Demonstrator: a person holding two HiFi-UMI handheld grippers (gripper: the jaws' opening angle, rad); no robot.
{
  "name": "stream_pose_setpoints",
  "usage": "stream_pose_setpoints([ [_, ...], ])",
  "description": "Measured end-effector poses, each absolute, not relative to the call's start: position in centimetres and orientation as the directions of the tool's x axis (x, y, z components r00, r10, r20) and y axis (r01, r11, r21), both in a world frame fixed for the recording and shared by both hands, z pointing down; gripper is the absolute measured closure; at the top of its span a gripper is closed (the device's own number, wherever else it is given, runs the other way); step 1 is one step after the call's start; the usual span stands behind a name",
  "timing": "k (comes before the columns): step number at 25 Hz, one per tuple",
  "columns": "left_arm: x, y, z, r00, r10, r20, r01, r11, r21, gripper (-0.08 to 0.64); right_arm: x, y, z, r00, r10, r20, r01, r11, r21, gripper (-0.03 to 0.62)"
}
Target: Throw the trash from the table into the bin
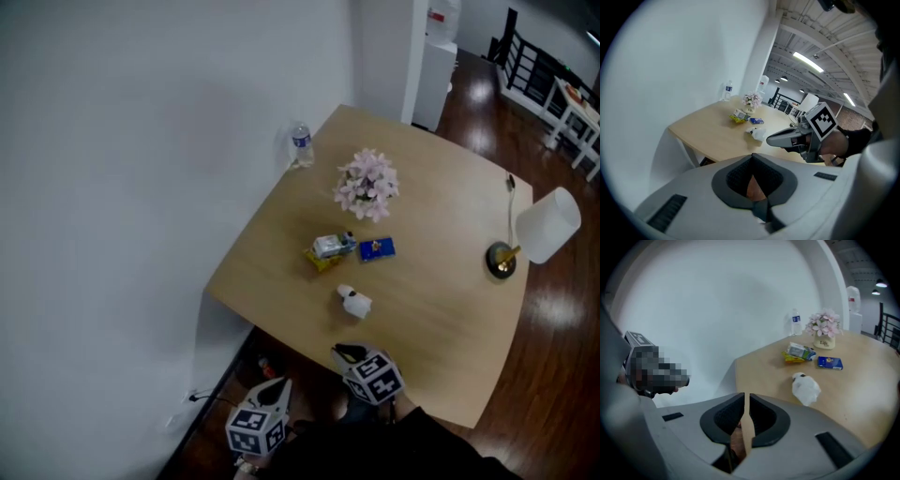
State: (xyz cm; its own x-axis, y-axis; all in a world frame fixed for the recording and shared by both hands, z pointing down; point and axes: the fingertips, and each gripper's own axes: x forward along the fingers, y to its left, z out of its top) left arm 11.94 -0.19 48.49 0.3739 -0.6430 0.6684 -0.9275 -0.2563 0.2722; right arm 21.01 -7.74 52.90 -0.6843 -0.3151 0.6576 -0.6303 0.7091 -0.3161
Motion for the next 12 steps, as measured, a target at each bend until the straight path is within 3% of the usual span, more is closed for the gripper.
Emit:
stream_pose_setpoints([
  [1, 12.4, -1.2, 48.6, 0.377, -0.636, 0.674, -0.926, -0.258, 0.274, 0.557, 22.1, -9.0, 53.2, -0.674, -0.334, 0.659, -0.650, 0.693, -0.313, 0.550],
  [8, 14.9, -6.5, 48.7, 0.389, -0.594, 0.704, -0.921, -0.283, 0.270, 0.555, 26.5, -16.2, 55.4, -0.579, -0.406, 0.707, -0.732, 0.641, -0.231, 0.267],
  [12, 15.6, -7.4, 49.0, 0.376, -0.576, 0.726, -0.925, -0.275, 0.262, 0.555, 26.5, -18.7, 57.7, -0.538, -0.389, 0.748, -0.715, 0.680, -0.161, 0.233],
])
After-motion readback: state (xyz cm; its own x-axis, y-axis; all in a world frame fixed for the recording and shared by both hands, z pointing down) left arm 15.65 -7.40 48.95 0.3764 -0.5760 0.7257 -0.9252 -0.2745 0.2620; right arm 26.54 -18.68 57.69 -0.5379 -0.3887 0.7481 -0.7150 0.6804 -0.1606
